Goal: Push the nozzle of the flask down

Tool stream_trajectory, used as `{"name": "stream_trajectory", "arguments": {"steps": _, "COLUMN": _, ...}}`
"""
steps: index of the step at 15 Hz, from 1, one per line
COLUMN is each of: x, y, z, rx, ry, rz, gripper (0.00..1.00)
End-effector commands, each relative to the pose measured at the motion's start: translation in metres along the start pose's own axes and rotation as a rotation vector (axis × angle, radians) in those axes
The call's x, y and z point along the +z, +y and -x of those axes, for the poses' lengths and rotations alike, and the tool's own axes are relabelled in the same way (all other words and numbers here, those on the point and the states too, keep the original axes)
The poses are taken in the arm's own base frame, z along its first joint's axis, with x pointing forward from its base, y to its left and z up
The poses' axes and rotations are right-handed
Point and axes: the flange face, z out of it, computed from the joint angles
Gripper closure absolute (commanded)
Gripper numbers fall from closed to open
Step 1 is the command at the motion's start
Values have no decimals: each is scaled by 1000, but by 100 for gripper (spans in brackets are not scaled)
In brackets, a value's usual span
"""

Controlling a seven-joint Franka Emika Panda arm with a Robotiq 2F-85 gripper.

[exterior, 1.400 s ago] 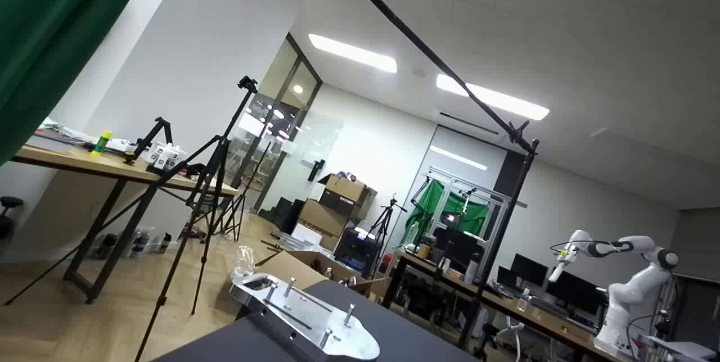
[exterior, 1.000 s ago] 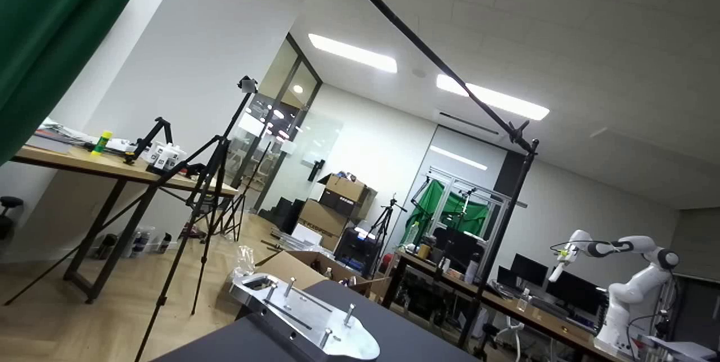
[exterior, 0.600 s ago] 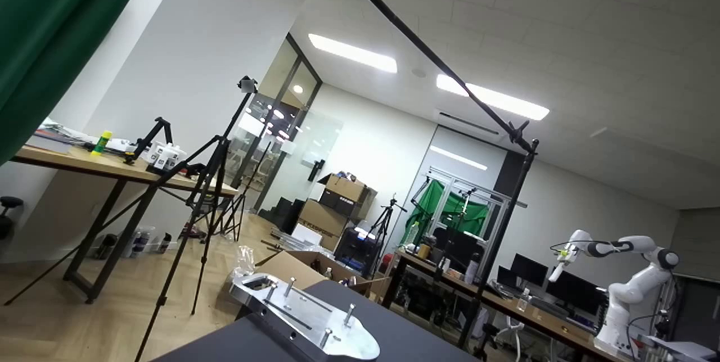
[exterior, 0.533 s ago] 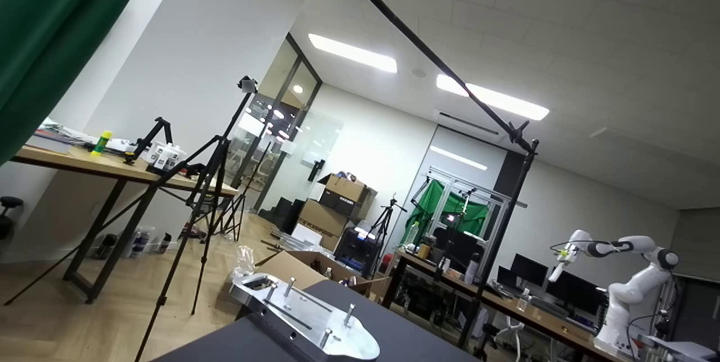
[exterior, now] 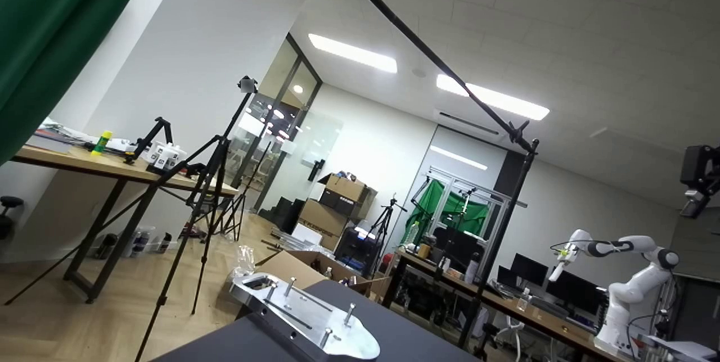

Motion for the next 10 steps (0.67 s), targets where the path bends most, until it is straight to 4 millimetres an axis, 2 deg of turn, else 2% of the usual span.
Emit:
{"name": "stream_trajectory", "arguments": {"steps": 1, "x": 23, "y": -10, "z": -37, "rx": -23, "ry": -39, "rz": 12, "gripper": 89}}
{"name": "stream_trajectory", "arguments": {"steps": 2, "x": 30, "y": -11, "z": -42, "rx": -27, "ry": -59, "rz": 23, "gripper": 95}}
{"name": "stream_trajectory", "arguments": {"steps": 4, "x": 42, "y": -10, "z": -49, "rx": -40, "ry": -117, "rz": 84, "gripper": 100}}
{"name": "stream_trajectory", "arguments": {"steps": 10, "x": 73, "y": 6, "z": -53, "rx": -79, "ry": -245, "rz": 208, "gripper": 100}}
